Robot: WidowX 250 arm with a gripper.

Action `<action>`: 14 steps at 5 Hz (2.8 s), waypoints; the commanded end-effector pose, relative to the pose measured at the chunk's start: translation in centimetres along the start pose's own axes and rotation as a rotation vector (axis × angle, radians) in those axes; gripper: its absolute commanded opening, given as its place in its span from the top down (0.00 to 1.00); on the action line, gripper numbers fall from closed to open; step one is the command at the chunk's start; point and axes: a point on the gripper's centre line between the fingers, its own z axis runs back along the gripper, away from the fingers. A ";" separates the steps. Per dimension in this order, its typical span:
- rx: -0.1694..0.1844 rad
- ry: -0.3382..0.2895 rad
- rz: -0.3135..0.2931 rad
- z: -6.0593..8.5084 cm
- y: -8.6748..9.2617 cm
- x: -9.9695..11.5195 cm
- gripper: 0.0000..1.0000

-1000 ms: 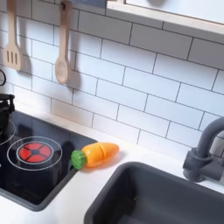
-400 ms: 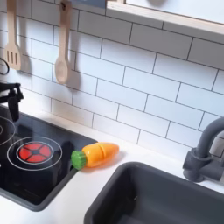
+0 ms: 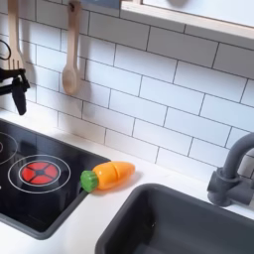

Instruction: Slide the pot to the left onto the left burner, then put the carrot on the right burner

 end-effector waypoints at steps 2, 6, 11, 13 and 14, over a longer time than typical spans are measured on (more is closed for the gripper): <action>0.091 0.050 -0.070 -0.5 -0.3 -0.9 0.00; 0.219 0.029 -0.110 0.7 -0.5 -1.4 0.00; 0.148 0.066 -0.193 0.1 -2.6 -7.0 0.00; 0.114 0.079 -0.254 -0.4 -3.4 -8.3 0.00; 0.113 0.090 -0.306 -0.6 -3.8 -8.8 0.00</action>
